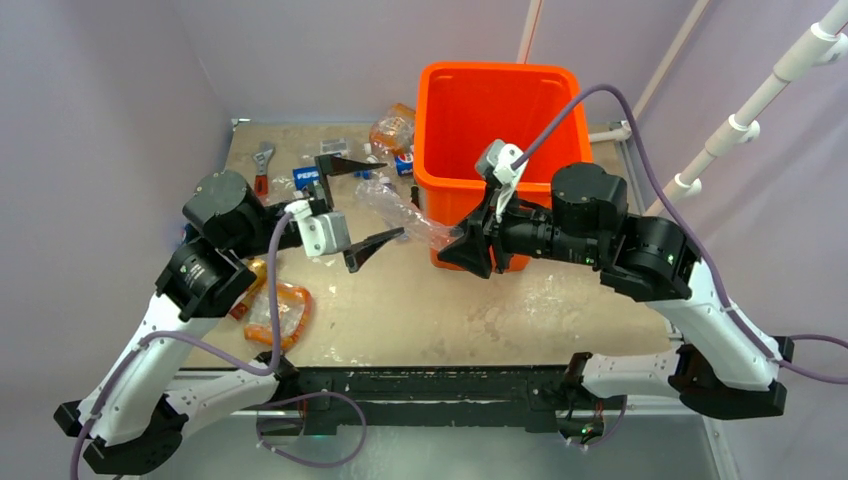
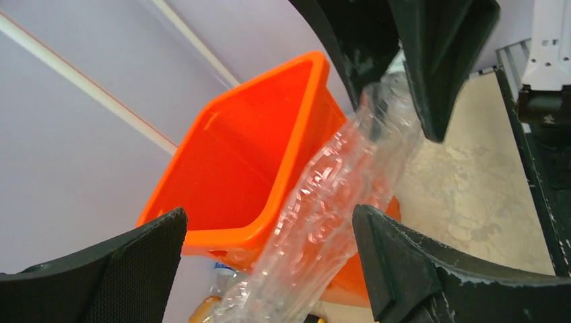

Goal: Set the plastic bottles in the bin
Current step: Pick up the plastic bottle at the center of the board.

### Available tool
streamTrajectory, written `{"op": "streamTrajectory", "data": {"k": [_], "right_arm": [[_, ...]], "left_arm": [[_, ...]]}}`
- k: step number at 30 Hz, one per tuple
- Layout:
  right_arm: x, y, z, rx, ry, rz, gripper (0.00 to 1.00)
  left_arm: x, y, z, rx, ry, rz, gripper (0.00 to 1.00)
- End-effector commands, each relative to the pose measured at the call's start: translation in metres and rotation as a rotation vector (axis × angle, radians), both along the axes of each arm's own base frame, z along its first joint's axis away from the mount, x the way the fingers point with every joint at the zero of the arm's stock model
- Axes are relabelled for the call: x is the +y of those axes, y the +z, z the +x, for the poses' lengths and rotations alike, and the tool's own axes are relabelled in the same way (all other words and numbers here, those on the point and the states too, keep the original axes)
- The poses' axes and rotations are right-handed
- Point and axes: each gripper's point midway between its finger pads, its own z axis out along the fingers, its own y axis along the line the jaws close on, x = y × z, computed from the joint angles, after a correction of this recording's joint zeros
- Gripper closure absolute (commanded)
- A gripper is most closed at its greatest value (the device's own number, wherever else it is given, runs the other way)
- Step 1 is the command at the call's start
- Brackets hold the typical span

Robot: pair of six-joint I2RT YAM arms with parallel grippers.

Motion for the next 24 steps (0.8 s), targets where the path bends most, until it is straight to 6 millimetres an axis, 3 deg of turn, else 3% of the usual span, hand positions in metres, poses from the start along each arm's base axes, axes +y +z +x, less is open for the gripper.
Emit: {"op": "streamTrajectory", "data": {"k": [1,11,19,24], "right_arm": [[0.002,0.038,-0.014,-0.062,0.092,0.077,1.00],[0.028,0.062,-0.022,-0.085,0.214,0.139,1.00],[0.039,0.078,-0.029,-0.090,0.273,0.209,1.00],[0.040,0.110,-0.040,-0.100,0.313,0.328,1.00]], "left_arm": [[0.004,0.014,-0.023,-0.154,-0.081,0.025,0.09],[0.003,-0.019,-0.017,-0.129,-0.056,0.074,0.15],[-0.005,-0.028,-0.010,-0.106,-0.070,0.081,0.36],[-0.006,-0.032,-0.007,-0.096,-0.062,0.080,0.49]]}}
